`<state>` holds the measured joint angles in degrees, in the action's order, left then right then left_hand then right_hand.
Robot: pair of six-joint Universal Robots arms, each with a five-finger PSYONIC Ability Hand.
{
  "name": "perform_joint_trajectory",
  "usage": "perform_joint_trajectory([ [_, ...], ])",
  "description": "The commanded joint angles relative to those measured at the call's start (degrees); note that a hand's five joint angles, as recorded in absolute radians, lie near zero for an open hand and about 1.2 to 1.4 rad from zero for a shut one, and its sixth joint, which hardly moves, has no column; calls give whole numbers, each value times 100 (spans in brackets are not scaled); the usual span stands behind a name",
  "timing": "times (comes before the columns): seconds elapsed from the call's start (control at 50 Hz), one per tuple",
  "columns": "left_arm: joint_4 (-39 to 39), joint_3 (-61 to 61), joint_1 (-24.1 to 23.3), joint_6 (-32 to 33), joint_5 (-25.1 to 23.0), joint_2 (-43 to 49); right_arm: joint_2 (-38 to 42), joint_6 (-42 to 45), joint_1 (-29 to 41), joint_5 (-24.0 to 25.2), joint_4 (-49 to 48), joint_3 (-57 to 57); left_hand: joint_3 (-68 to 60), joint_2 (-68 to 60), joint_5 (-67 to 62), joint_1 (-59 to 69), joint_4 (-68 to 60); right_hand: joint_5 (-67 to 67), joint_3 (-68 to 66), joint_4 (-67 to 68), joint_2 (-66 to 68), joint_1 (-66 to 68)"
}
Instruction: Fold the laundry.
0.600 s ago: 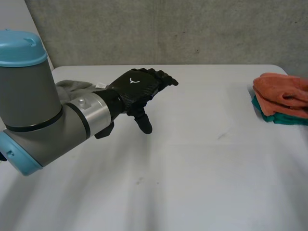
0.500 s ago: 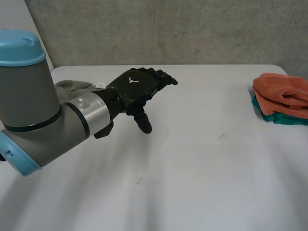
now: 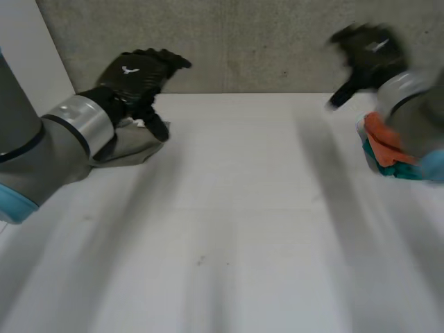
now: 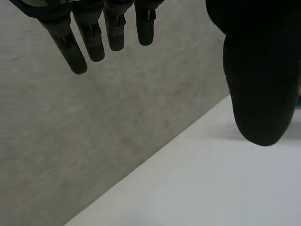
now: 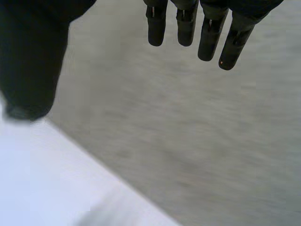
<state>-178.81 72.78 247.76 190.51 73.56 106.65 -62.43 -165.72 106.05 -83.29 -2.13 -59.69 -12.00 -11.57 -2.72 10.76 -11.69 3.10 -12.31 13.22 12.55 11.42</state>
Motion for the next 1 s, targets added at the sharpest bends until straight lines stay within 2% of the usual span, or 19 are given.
perform_joint_trajectory([
  [0.02,-338,-45,834,152,-60,505,-112,566,1180,23,-533,-1720,200,157,272,-76,169,-310,231,-322,-255,-142],
  [0.12,-681,-361,1406,722,-236,1269,-138,1250,1321,23,-551,-2415,200,157,272,-76,169,-310,231,-322,-255,-142],
  [0.18,-761,-738,1749,1408,-368,2007,-147,1410,1322,40,-560,-2609,200,157,272,-76,169,-310,231,-322,-255,-142],
  [0.28,-735,-1642,1934,2785,-395,3245,-190,1525,1243,40,-630,-2951,129,86,201,-4,97,-310,231,-322,-255,-142],
  [0.34,-691,-2117,1986,3148,-368,3808,-322,1533,1243,58,-656,-3110,28,-15,100,96,-3,-310,231,-322,-255,-142],
  [0.4,-559,-2382,2101,3158,-377,4117,-428,1525,1234,76,-718,-3277,-191,-234,-119,315,-222,-310,231,-322,-255,-142],
  [0.48,-348,-2716,2162,3167,-359,4470,-463,1533,1164,67,-893,-3461,-1331,-1374,-1258,1455,-1362,-310,231,-322,-255,-142],
  [0.5,-339,-2812,2154,3159,-307,4522,-472,1533,1129,58,-920,-3497,-2867,-2910,-2795,2992,-2899,-310,231,-322,-255,-142],
  [0.56,-321,-2866,2127,3158,-123,4532,-559,1533,988,84,-1017,-3611,-5345,-5388,-5273,5469,-5376,-310,231,-322,-255,-142],
  [0.58,-339,-2857,2075,3158,69,4505,-577,1533,962,84,-1026,-3629,-6785,-6828,-6713,6910,-6817,-310,231,-322,-255,-142],
  [0.68,-567,-2542,1583,3124,826,3901,-639,1533,900,76,-1026,-3629,-6800,-6843,-6728,6924,-6831,-310,231,-322,-255,-142],
  [0.78,-866,-1602,986,2904,976,2846,-832,1525,812,41,-1035,-3611,-6800,-6843,-6728,6924,-6831,-310,231,-322,-255,-142],
  [0.8,-936,-1244,645,2625,977,2348,-858,1525,768,32,-1035,-3603,-6800,-6843,-6728,6924,-6831,-310,231,-322,-255,-142],
  [0.84,-945,-873,327,2255,985,1941,-955,1516,637,23,-1026,-3576,-6800,-6843,-6728,6924,-6831,-310,231,-322,-255,-142],
  [0.86,-945,-497,-14,1844,977,1521,-990,1507,601,23,-1026,-3567,-6800,-6843,-6728,6924,-6831,-310,231,-322,-255,-142],
  [0.92,-954,59,-482,1244,968,991,-1105,1490,469,23,-1017,-3532,-6800,-6843,-6728,6924,-6831,-310,231,-322,-255,-142],
  [0.94,-945,383,-788,851,959,737,-1122,1490,434,32,-1017,-3524,-6800,-6843,-6728,6924,-6831,-310,231,-322,-255,-142],
  [0.98,-928,622,-1009,550,959,595,-1166,1481,364,32,-1017,-3480,-6800,-6843,-6728,6924,-6831,-310,231,-322,-255,-142],
  [1.0,-928,849,-1263,261,950,585,-1184,1481,338,32,-1017,-3462,-6800,-6843,-6728,6924,-6831,-310,231,-322,-255,-142],
])
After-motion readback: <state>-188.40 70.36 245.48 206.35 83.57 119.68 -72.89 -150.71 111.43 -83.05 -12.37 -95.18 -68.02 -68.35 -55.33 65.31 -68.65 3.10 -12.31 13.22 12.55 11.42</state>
